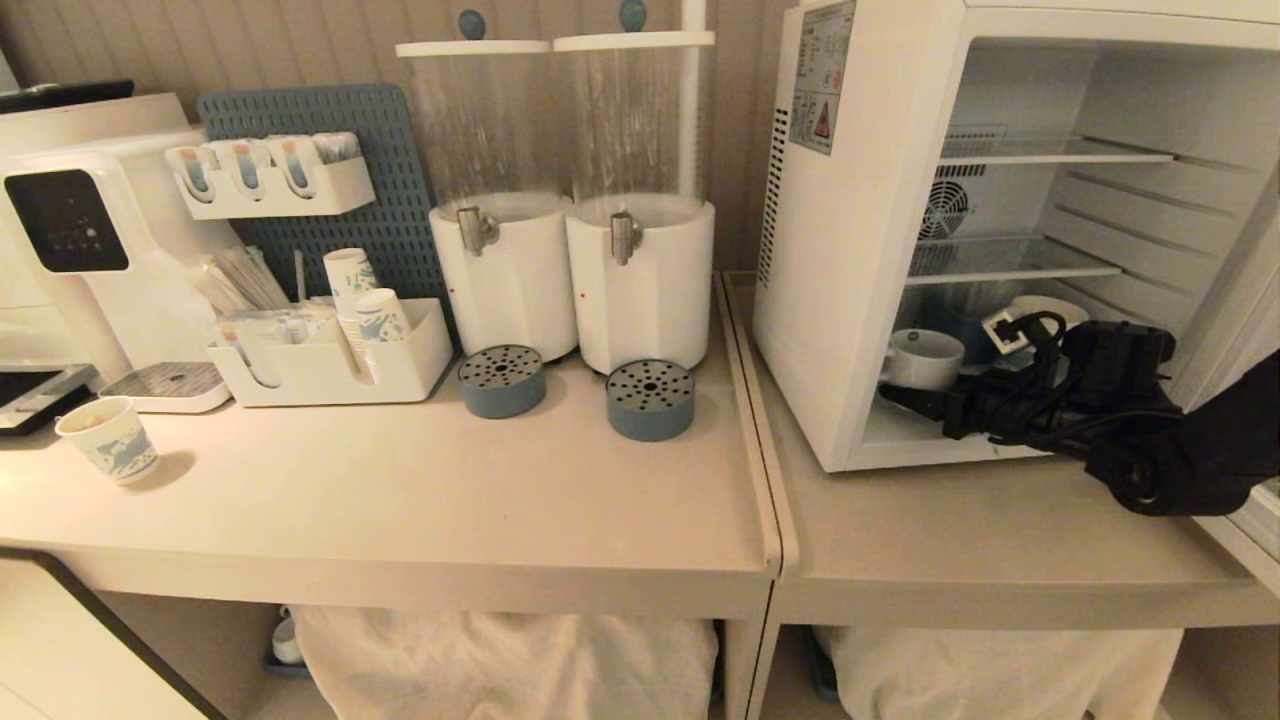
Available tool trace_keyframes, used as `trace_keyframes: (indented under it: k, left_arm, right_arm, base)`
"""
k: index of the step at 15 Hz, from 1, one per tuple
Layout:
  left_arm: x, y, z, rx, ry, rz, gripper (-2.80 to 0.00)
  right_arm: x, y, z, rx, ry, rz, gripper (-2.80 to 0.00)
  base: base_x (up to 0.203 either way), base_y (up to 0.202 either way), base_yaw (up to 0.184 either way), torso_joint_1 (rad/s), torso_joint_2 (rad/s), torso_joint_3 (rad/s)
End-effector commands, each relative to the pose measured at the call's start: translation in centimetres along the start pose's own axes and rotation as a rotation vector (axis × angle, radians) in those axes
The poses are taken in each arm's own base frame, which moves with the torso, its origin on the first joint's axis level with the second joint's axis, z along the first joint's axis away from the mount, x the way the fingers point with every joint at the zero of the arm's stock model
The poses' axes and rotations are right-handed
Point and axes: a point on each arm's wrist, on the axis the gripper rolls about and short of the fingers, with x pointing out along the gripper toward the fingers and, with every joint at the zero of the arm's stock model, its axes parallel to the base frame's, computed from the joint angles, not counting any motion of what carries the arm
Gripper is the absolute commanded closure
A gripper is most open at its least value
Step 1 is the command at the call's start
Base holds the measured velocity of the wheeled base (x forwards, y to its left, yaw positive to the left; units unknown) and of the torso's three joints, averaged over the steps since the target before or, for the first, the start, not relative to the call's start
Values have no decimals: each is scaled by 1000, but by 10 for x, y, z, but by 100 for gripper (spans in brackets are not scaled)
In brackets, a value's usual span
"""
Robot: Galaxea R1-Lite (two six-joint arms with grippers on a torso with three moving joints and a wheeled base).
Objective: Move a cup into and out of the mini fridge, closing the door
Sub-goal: Take the ceramic cup out of the freezer
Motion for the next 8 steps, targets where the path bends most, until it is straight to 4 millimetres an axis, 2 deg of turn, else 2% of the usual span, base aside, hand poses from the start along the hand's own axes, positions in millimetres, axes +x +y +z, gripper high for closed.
trace_keyframes:
  k: [1,4,8]
  left_arm:
    - [0,0,0,0,1,1,0]
    - [0,0,0,0,1,1,0]
    - [0,0,0,0,1,1,0]
  right_arm:
    - [-7,5,9,-17,-19,2,0]
    - [-8,6,6,-20,-24,0,0]
    - [-21,9,5,-19,-22,-12,0]
  base:
    - [0,0,0,0,0,0]
    - [0,0,0,0,0,0]
    - [0,0,0,0,0,0]
